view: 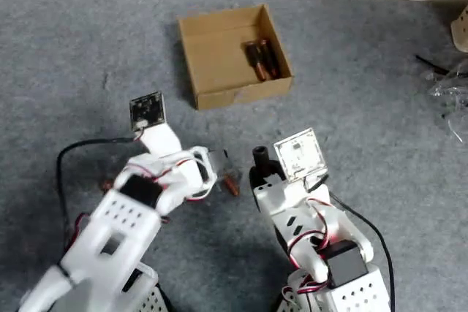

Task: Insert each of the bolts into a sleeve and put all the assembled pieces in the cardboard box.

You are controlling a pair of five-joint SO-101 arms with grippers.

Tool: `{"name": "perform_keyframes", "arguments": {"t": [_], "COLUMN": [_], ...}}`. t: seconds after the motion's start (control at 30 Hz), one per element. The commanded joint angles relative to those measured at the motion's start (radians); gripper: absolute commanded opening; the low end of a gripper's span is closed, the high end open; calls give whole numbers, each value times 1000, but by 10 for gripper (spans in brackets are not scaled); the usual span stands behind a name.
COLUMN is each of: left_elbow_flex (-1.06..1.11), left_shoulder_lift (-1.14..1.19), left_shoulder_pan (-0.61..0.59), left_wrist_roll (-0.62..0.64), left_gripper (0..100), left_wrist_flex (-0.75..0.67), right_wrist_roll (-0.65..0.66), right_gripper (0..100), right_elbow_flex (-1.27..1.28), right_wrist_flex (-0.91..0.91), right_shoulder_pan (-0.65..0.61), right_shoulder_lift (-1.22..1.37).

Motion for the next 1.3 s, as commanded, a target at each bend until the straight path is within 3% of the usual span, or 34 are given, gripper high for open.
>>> {"name": "perform_keyframes", "arguments": {"t": [0.0,0.17,0.8,1.07,1.13,1.27], "left_elbow_flex": [-101,-117,-435,-478,-489,-498], "left_shoulder_lift": [122,208,765,837,843,845], "left_shoulder_pan": [39,131,68,65,62,62], "left_wrist_roll": [15,94,146,147,147,143], "left_gripper": [235,235,231,229,188,1], "left_wrist_flex": [6,2,6,8,8,5], "right_wrist_roll": [6,8,9,9,9,9], "right_gripper": [4,4,4,4,4,4], "right_elbow_flex": [-13,21,68,68,68,74], "right_wrist_flex": [-31,-50,-101,-101,-101,-101], "right_shoulder_pan": [48,58,58,58,59,59], "right_shoulder_lift": [-12,-12,-12,-12,-12,-12]}}
